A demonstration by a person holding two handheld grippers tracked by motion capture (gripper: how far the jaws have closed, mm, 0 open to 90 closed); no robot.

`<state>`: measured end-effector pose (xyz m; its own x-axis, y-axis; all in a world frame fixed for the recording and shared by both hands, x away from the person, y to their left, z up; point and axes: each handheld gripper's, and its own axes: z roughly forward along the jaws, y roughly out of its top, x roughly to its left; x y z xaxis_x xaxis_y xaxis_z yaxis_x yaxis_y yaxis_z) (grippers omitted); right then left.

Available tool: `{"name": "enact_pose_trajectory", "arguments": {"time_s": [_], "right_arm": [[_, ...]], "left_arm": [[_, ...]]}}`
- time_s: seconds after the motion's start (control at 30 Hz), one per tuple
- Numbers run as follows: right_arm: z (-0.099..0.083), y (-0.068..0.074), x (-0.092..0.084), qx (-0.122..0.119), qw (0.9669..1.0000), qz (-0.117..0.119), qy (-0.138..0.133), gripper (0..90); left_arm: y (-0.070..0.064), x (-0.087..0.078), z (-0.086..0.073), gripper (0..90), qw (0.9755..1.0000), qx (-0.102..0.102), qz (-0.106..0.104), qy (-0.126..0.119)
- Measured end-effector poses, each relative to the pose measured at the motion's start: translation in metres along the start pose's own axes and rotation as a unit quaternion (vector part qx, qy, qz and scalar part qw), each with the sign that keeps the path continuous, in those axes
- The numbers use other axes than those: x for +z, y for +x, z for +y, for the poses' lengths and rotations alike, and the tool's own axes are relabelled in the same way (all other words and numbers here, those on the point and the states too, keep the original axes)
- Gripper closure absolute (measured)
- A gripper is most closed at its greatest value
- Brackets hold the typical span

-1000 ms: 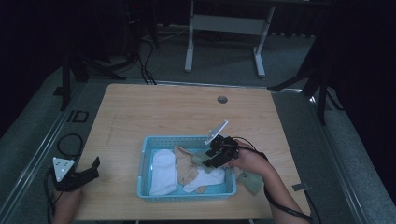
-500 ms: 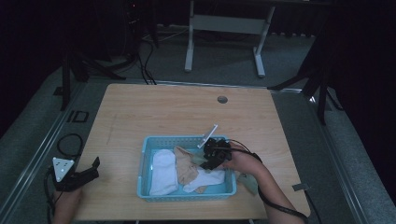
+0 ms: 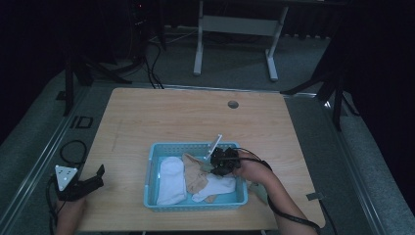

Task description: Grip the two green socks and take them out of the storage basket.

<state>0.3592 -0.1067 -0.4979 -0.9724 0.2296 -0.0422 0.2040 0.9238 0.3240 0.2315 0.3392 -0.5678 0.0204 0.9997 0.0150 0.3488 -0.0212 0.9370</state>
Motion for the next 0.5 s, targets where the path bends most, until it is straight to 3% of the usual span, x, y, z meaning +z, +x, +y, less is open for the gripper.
{"name": "enact_pose_trajectory", "arguments": {"time_s": [0.5], "right_arm": [[0.003, 0.003, -0.051, -0.001, 0.9975, 0.005, -0.071, 82.8]], "left_arm": [[0.0, 0.0, 0.0, 0.4, 1.0, -0.001, 0.001, 0.001]]}}
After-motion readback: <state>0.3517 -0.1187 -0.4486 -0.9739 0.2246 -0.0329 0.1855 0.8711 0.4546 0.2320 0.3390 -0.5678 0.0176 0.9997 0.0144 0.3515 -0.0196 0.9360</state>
